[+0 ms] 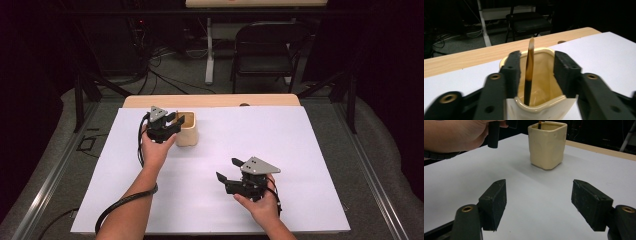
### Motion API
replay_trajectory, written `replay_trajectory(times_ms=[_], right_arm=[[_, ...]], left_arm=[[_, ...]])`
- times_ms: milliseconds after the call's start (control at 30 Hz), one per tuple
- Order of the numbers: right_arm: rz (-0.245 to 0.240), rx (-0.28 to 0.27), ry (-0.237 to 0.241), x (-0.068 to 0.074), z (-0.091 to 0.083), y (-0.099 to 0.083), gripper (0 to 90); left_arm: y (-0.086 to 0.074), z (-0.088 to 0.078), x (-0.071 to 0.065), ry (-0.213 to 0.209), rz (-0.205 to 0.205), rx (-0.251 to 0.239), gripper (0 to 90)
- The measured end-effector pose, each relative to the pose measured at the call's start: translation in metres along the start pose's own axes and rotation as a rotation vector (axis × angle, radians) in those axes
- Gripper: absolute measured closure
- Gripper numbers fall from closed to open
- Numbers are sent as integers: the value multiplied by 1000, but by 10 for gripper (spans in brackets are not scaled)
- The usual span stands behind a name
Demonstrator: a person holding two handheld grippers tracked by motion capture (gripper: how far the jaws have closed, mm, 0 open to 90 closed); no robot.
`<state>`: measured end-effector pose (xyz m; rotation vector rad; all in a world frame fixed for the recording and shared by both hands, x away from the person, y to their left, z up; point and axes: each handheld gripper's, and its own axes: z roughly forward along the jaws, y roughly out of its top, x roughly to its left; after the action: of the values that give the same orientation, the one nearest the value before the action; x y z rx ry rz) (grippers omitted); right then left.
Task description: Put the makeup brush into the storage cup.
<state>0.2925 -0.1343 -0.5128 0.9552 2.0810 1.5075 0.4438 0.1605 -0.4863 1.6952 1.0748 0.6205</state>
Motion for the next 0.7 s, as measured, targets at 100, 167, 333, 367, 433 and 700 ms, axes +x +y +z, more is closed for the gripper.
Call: replay_trajectory(times_ms=[100, 167, 333, 367, 433, 700], right_arm=[[-1, -1, 2, 0, 0, 0, 283], [0, -1, 3, 0, 0, 0, 283], [2, 1, 6, 1, 1, 0, 284], [1, 1, 7, 1, 1, 0, 284], [1, 1, 7, 1, 1, 0, 284], [-2, 4, 5, 1, 1, 0, 284]], left_arm=[[0, 1, 0, -7, -13, -5, 466], [-1, 2, 0, -15, -13, 7, 410], [-2, 1, -1, -4, 1, 7, 375], [-1, 1, -1, -2, 1, 4, 366], [-1, 0, -1, -1, 3, 3, 356], [2, -5, -1, 4, 15, -3, 333]])
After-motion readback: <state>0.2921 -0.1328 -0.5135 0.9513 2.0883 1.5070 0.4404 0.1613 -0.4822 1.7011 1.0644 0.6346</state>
